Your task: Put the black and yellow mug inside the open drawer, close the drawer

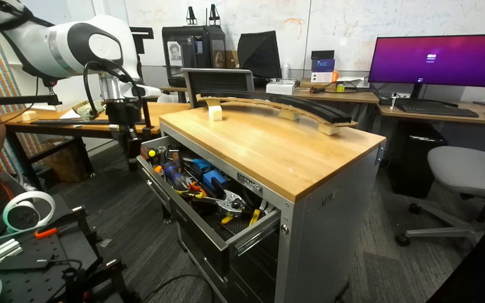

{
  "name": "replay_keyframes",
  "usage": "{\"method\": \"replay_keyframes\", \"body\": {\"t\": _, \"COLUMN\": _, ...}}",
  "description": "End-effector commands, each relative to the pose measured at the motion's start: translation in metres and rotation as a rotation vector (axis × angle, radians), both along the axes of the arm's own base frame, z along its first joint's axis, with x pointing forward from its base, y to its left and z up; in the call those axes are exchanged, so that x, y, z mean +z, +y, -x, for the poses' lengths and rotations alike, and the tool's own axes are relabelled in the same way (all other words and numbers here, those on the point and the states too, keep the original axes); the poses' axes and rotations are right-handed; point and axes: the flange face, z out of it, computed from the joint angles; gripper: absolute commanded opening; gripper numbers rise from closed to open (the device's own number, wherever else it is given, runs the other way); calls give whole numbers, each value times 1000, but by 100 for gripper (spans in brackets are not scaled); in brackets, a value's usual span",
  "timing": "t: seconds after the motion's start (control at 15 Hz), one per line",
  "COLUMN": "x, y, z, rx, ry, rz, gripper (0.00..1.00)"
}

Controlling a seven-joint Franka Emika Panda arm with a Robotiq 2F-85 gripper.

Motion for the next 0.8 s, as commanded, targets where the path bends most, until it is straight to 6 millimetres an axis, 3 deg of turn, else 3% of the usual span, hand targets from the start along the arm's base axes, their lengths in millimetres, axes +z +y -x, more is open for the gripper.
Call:
{"method": "replay_keyframes", "body": {"t": 0.0, "x": -23, "y": -7, "z": -2, "rx": -10, "ry": 128, "rz": -37, "gripper": 7}}
{"method": "replay_keyframes", "body": {"t": 0.47, "x": -74, "y": 10, "z": -23, "rx": 69, "ry": -78, "rz": -109, "gripper": 6}}
{"method": "replay_keyframes", "body": {"t": 0.73, "x": -67, "y": 17, "z": -46, "rx": 155, "ry": -259, "rz": -93, "gripper": 6}}
